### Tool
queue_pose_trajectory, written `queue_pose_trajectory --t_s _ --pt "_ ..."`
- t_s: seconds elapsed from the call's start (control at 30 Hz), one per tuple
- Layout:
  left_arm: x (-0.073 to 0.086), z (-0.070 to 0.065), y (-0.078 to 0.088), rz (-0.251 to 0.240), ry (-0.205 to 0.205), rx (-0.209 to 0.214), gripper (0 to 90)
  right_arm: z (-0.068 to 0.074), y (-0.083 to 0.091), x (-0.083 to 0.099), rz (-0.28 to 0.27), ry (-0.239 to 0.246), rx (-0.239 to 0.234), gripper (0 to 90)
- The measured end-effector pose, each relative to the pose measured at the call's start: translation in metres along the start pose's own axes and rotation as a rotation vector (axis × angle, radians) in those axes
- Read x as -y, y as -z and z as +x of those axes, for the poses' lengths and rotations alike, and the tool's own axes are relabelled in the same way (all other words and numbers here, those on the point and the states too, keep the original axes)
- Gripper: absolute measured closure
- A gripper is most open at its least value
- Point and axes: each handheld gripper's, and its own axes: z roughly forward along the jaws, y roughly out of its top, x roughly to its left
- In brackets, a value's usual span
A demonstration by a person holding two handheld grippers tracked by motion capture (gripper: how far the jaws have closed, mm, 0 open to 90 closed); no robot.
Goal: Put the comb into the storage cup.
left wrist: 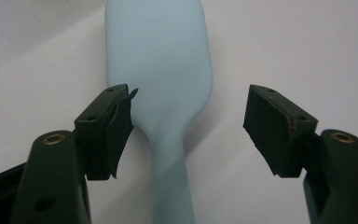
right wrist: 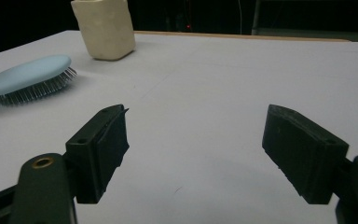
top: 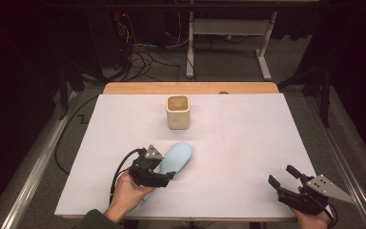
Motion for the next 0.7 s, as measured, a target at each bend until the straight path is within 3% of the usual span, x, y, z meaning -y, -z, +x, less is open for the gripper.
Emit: queue_pose_trajectory --t_s 0.37,0.7 --pt "-0.005 0.003 -0.011 0.106 0.012 -0.04 33.3 0.0 0.0 0.0 0.0 -0.001 0.0 22.4" --pt "-0.007 0.004 -0.022 0.183 0.017 -0.046 33.1 0.0 0.0 0.0 0.003 0.002 0.002 22.5"
